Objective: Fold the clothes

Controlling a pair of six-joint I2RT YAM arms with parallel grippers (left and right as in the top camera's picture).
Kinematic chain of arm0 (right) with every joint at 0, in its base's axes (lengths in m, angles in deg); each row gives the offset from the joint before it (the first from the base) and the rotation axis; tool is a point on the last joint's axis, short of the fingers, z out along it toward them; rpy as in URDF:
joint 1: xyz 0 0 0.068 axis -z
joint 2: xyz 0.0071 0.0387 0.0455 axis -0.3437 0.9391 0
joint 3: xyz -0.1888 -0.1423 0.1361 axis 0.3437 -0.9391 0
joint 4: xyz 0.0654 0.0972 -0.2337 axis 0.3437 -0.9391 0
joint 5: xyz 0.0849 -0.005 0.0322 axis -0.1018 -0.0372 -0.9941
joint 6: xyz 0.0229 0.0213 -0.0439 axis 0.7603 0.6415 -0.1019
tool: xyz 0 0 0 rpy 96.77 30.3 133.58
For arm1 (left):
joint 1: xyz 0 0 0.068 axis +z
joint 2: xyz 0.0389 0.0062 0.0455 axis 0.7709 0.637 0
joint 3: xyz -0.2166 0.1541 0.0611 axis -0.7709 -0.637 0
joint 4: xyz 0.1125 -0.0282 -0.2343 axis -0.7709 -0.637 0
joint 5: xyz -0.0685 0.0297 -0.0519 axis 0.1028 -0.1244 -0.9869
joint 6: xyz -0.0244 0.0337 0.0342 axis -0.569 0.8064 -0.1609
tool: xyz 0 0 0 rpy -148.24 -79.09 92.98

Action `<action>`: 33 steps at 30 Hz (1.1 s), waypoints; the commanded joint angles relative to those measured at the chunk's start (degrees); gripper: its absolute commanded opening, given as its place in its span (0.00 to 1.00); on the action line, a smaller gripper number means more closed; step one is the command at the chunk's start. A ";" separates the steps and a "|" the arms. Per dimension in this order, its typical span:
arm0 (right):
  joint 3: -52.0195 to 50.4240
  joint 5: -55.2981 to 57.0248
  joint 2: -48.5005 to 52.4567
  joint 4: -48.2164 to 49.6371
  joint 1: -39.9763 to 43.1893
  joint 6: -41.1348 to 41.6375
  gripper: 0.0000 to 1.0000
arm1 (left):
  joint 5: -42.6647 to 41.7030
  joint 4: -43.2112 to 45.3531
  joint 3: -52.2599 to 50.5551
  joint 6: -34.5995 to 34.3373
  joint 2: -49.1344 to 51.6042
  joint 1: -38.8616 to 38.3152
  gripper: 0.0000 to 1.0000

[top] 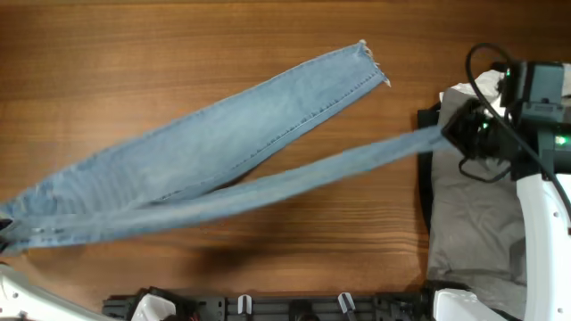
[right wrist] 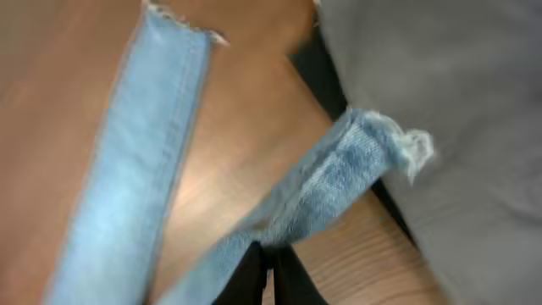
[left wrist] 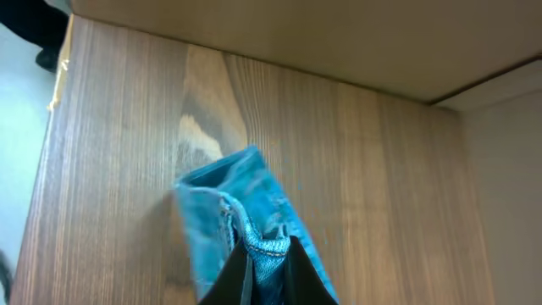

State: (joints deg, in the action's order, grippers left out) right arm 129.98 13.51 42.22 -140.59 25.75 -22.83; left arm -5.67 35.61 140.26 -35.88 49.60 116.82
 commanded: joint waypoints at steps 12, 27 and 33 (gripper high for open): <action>1.09 -9.68 31.34 43.04 -10.43 0.11 0.04 | 5.07 2.73 0.39 -0.70 21.35 -5.18 0.04; 1.09 -8.44 48.06 71.58 -12.22 3.13 0.04 | 8.13 2.71 0.39 0.55 21.46 -7.56 0.06; 1.09 -9.97 50.73 75.19 -12.74 1.86 0.40 | 8.09 2.62 0.39 0.39 23.08 -7.58 0.07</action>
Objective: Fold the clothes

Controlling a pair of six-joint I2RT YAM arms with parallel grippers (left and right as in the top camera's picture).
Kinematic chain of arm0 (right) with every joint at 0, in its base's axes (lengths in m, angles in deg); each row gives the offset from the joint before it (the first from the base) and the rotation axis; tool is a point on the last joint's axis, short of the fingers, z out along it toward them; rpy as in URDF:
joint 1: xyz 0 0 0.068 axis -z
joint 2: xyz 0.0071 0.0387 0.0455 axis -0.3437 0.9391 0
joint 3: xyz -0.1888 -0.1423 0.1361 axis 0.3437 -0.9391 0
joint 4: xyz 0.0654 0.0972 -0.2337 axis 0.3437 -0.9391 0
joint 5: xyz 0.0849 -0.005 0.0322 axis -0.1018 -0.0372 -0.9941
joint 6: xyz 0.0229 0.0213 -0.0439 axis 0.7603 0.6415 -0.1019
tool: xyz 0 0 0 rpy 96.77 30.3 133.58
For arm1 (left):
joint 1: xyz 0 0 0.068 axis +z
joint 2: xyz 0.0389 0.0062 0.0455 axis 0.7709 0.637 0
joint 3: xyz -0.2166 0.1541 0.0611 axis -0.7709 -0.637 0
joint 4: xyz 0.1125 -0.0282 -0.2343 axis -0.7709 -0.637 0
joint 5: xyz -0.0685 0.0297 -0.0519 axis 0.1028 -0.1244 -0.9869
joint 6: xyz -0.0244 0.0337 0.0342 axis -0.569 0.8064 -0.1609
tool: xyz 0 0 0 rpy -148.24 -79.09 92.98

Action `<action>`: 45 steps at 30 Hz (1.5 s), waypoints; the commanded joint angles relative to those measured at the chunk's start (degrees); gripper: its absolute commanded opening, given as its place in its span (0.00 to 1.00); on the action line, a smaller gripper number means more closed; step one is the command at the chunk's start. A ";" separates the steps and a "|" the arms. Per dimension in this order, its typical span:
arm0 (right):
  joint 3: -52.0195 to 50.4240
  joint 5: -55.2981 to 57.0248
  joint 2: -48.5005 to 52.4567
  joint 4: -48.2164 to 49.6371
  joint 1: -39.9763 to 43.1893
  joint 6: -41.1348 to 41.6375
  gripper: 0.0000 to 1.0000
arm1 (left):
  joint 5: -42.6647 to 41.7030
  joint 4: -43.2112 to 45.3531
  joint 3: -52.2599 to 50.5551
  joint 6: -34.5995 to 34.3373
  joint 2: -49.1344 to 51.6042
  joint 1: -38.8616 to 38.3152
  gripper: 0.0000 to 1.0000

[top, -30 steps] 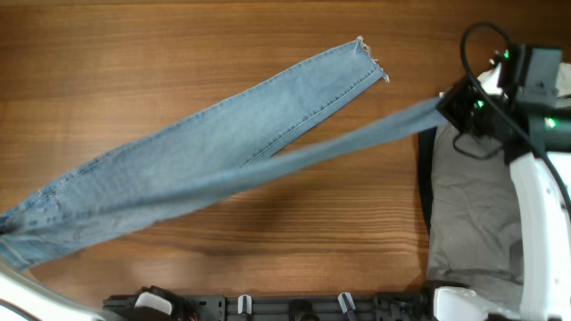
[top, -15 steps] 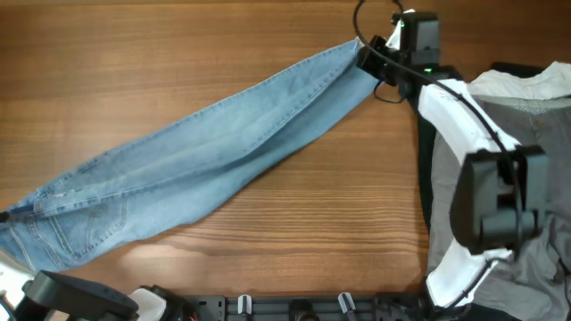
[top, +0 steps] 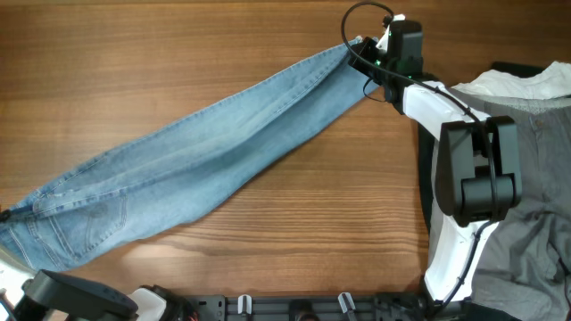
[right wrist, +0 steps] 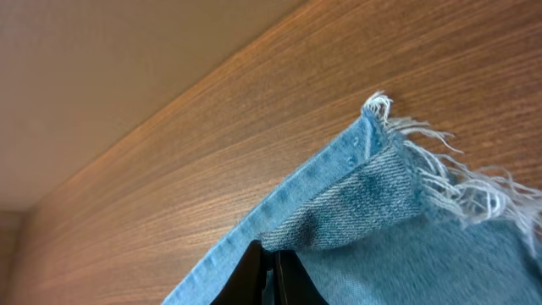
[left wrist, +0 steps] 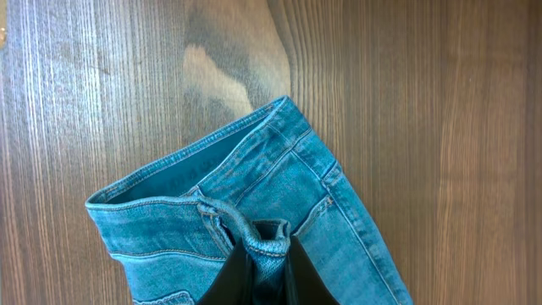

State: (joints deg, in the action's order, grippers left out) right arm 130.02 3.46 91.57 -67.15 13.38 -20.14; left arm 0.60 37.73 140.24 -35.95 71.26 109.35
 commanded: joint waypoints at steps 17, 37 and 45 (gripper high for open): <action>1.05 -10.58 -17.09 -37.59 3.96 -22.25 0.94 | 1.55 8.50 0.42 0.46 3.93 -0.31 0.60; 0.55 2.91 3.82 -18.43 4.13 -28.09 0.99 | -14.62 -4.13 -3.15 17.49 4.59 -39.58 0.55; 0.55 -14.84 4.22 -20.33 5.22 -24.22 0.09 | -14.43 -5.92 -3.15 17.49 4.59 -39.58 0.54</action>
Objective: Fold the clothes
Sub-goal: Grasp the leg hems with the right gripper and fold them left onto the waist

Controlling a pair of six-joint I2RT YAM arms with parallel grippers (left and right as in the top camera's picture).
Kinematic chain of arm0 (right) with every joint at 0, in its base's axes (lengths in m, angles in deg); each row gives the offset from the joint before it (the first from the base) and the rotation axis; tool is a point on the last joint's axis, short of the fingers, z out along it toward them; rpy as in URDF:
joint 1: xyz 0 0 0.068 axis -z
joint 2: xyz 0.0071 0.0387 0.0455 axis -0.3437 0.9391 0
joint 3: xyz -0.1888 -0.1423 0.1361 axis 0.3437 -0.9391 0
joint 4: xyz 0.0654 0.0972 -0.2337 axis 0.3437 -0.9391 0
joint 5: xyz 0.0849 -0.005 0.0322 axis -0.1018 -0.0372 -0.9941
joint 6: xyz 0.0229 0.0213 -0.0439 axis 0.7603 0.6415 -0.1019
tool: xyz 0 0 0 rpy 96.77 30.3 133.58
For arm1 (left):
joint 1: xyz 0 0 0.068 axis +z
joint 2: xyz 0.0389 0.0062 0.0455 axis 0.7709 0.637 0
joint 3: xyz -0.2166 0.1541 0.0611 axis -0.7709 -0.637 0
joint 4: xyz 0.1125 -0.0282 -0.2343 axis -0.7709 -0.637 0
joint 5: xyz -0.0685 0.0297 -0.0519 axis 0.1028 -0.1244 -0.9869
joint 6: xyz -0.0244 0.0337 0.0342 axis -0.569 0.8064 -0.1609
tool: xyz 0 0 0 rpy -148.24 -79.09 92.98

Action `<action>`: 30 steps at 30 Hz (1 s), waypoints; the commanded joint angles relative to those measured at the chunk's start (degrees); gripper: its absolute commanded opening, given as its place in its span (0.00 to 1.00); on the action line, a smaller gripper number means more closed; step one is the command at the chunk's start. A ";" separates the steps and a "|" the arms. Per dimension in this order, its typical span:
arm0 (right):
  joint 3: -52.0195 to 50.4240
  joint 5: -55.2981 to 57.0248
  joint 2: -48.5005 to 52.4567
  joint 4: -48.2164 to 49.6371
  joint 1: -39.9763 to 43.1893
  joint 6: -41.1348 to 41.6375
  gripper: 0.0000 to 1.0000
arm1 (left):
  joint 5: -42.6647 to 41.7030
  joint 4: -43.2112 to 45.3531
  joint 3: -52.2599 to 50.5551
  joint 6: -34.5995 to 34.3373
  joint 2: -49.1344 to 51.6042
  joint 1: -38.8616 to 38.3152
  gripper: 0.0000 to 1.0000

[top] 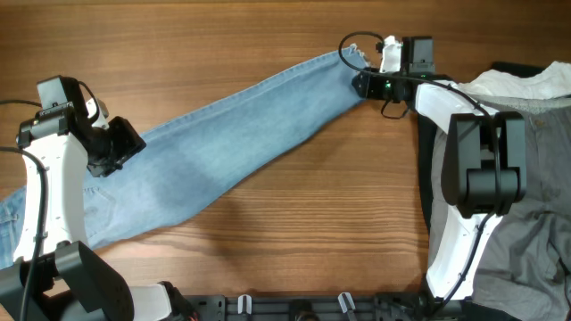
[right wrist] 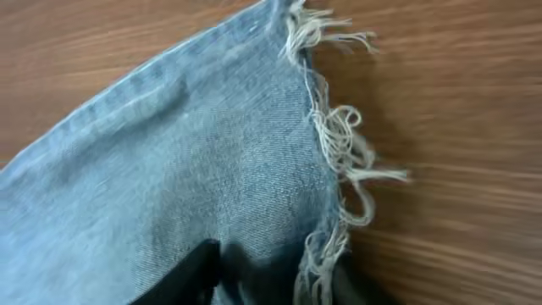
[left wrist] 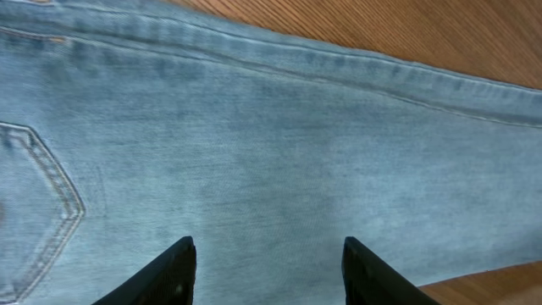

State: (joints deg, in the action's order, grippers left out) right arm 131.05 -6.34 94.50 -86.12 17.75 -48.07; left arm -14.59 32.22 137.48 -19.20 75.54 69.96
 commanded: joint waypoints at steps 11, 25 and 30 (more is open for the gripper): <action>-0.48 -3.54 -32.65 -12.57 15.80 1.16 0.04 | 0.74 -2.71 7.02 1.88 -3.17 0.20 0.49; -0.48 8.85 -36.09 -12.57 -32.63 8.22 0.04 | -0.28 -4.68 13.42 -3.10 -27.43 8.28 0.68; -0.48 7.85 -21.92 9.11 -47.78 17.84 0.04 | -0.13 -6.86 13.42 -3.17 -29.22 8.35 0.68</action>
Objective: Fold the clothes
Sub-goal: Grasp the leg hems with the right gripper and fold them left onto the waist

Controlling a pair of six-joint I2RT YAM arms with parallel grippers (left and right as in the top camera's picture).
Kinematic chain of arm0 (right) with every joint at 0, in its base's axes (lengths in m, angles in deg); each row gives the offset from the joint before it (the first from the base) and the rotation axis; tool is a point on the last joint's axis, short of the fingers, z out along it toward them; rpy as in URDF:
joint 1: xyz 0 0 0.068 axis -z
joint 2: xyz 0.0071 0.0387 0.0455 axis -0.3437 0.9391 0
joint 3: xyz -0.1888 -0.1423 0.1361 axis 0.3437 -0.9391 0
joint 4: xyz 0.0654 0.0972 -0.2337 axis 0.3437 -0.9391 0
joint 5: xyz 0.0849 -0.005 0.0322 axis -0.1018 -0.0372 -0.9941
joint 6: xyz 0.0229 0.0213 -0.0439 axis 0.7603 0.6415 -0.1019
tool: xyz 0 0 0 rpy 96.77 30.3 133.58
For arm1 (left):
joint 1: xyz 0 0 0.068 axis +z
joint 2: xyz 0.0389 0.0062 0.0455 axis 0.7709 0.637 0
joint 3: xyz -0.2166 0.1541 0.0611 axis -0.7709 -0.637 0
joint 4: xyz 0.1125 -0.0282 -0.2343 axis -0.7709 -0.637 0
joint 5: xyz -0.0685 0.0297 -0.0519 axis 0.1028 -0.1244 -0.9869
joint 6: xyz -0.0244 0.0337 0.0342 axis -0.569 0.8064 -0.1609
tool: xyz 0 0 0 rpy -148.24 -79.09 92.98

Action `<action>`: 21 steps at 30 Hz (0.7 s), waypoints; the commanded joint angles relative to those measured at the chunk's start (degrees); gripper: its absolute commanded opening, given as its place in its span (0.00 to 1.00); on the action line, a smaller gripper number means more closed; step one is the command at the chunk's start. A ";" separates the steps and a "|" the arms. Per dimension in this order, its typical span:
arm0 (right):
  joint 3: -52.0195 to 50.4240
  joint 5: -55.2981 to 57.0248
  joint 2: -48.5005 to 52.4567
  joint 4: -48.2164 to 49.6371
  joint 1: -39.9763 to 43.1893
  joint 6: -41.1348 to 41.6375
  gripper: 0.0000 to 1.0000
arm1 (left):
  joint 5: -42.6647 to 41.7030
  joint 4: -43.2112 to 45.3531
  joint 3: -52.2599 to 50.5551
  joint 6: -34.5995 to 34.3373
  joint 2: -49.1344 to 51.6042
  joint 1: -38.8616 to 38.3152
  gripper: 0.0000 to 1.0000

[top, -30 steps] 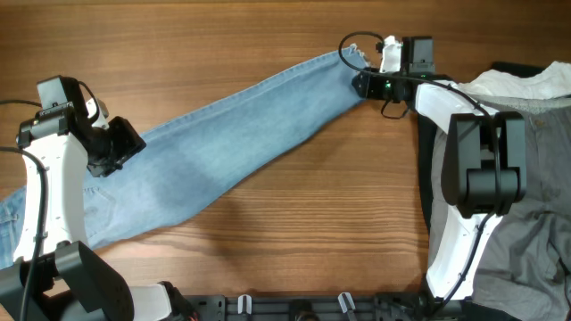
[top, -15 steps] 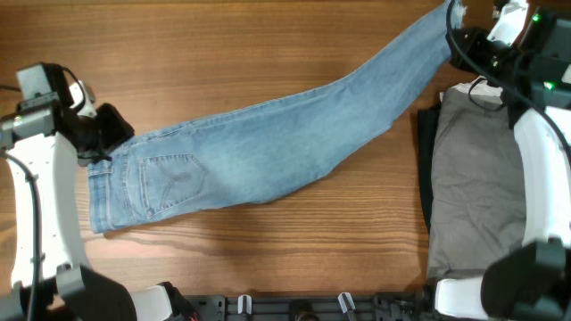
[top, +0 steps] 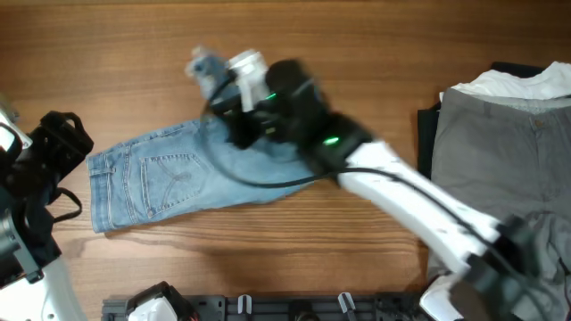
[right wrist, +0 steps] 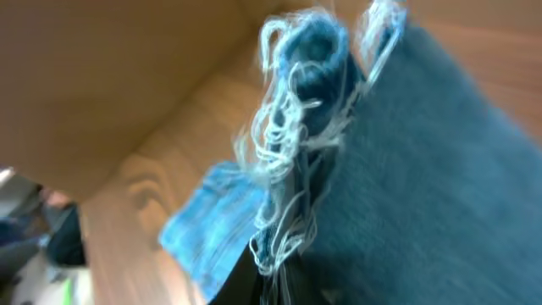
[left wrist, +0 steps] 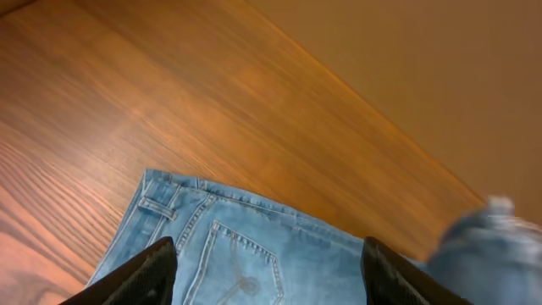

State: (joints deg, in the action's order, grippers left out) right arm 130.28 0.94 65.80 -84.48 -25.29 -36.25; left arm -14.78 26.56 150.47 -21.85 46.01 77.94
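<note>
Light blue jeans [top: 169, 183] lie on the left half of the table, waist to the left, back pocket [left wrist: 246, 263] up. The legs are bent back leftward. My right gripper [top: 223, 76] is shut on the frayed hem [right wrist: 305, 144] and holds it above the jeans near the table's far side. In its wrist view, blurred, the gripper [right wrist: 279, 275] pinches the fringe. My left gripper [top: 55, 143] stands open just left of the waist; in its wrist view the gripper [left wrist: 271, 284] looks down on the seat with nothing between its fingers [left wrist: 157, 271].
A pile of grey clothes [top: 500, 134] on a dark garment [top: 426, 160] fills the right edge. The right arm [top: 401, 196] stretches diagonally across the table's middle. Bare wood table [top: 294, 259] lies in front of the jeans.
My right gripper has moved with the hem from the far right of the stretched jeans to above their left part, so the legs are doubled back. My left gripper now sits left of the waist.
First both grippers were shut, left on the waist, right on one leg's hem, the legs splayed apart. Then the legs lay together, stretched across the table. Later the left gripper was open over the thigh. Now the hem end is held over the seat end.
</note>
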 commanded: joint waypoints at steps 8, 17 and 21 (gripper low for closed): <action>0.28 1.29 18.69 31.80 -14.56 10.36 0.04 | -1.51 -2.49 0.44 -0.55 0.90 0.35 0.67; 0.28 -0.94 17.68 28.57 -12.37 11.74 1.00 | -1.88 -4.13 0.42 -0.48 4.02 0.35 0.72; 0.28 2.78 8.24 0.61 -1.55 1.64 0.99 | -1.90 -8.33 0.24 0.13 8.00 0.35 0.68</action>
State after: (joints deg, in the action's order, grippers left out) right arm 130.35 0.94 81.52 -75.24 -32.89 -27.61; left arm -16.16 19.72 150.47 -22.05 51.52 77.94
